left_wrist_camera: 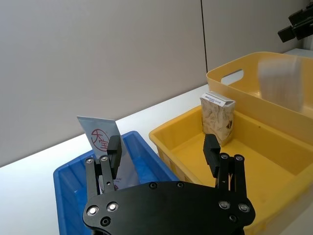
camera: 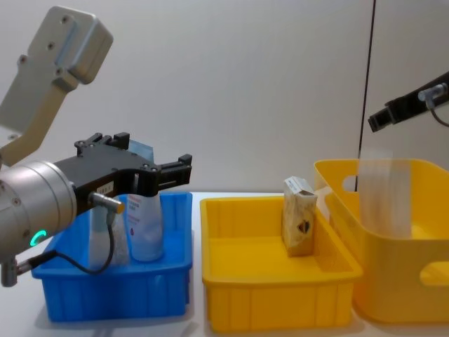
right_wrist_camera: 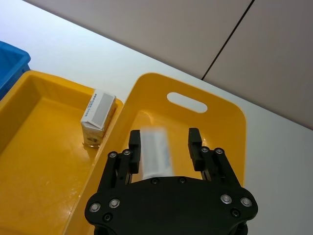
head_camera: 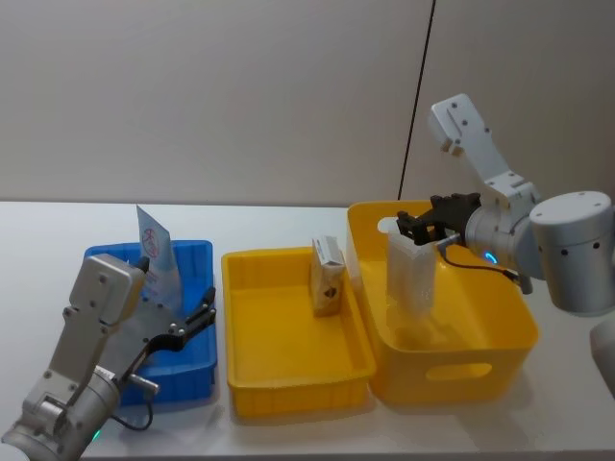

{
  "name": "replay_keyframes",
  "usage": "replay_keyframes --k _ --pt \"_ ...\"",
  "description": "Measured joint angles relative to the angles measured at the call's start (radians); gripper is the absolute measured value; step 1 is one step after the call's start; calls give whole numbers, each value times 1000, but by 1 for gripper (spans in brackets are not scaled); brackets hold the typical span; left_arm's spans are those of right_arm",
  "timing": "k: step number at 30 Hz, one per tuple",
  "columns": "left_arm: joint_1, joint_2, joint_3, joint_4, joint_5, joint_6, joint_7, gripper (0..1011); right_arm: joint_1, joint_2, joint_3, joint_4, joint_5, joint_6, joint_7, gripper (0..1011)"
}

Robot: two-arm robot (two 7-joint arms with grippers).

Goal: Bimanual collaborative sorting of washing and personal care products

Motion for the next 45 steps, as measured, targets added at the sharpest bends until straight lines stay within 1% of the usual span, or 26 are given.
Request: replay_keyframes --k 1,2,3,8,9,13,17,23,27,31,34,39,41,42,43,45 --pt "0 0 0 0 0 0 0 1001 1 0 0 2 0 0 1 566" --pt "0 0 0 0 0 0 0 1001 1 0 0 2 0 0 1 577" --pt "0 0 0 0 0 0 0 1001 2 0 0 3 0 0 1 630" --pt "0 0 0 0 0 0 0 1001 4 -1 -1 7 -1 -1 2 794" --pt "0 0 0 0 0 0 0 1001 4 -1 -1 8 -1 -1 3 794" --pt "0 0 0 0 0 0 0 1001 5 -1 -2 10 -1 -2 4 934" --pt "0 1 -2 -7 6 0 2 1001 5 -1 -2 11 -1 -2 4 1003" --pt "-6 11 -11 -40 30 8 16 1001 6 -2 -2 12 -1 -2 5 1003" --pt "-10 17 -25 -70 52 27 36 1001 6 -2 -2 13 -1 -2 5 1003" --pt "-10 21 -44 -102 65 63 60 1001 7 -2 -2 13 -1 -2 6 1004" --pt "-7 22 -57 -115 66 83 69 1001 7 -2 -2 13 -1 -2 6 1003" --pt "2 21 -84 -134 60 136 83 1001 7 -2 -2 14 -1 -2 6 1003" --pt "5 20 -92 -137 55 153 85 1001 7 -2 -2 14 -1 -2 6 1004" --pt "10 18 -105 -139 45 175 87 1001 7 -2 -2 14 -1 -2 6 1004" --pt "10 18 -105 -139 45 175 87 1001 7 -2 -2 14 -1 -2 6 1003" --pt "14 16 -115 -139 34 198 87 1001 7 -2 -2 14 -1 -2 6 1003"
